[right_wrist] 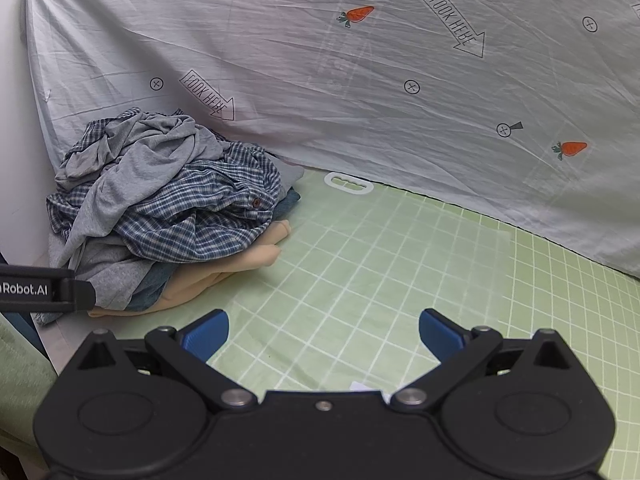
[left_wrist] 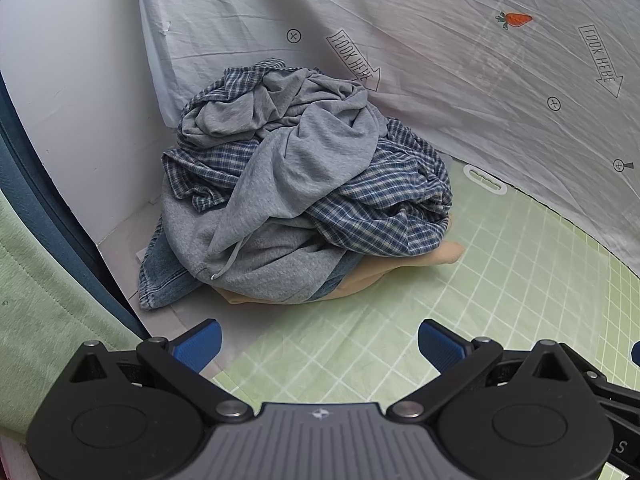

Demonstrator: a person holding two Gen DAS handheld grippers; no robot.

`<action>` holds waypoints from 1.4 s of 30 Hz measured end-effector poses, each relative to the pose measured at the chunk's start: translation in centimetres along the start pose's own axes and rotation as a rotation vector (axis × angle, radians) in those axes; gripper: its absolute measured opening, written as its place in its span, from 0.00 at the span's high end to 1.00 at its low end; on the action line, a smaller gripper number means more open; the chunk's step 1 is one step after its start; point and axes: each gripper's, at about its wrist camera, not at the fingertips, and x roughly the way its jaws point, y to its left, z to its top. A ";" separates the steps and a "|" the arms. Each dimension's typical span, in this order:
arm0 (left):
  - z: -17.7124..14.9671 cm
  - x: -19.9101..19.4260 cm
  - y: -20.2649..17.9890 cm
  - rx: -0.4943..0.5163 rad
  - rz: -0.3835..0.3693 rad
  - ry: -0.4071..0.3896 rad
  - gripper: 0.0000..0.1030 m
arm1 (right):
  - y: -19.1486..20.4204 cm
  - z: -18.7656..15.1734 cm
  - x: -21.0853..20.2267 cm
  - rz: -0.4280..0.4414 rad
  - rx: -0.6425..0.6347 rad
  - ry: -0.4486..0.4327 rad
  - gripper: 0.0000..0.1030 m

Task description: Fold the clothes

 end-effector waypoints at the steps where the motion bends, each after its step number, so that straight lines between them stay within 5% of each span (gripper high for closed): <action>1: 0.0 0.0 0.0 0.000 0.000 0.000 0.00 | -0.1 0.0 0.0 0.001 0.000 0.000 0.00; 42: 0.1 0.5 -0.2 -0.001 0.059 0.001 0.00 | -0.1 0.0 0.5 -0.005 0.010 0.019 0.00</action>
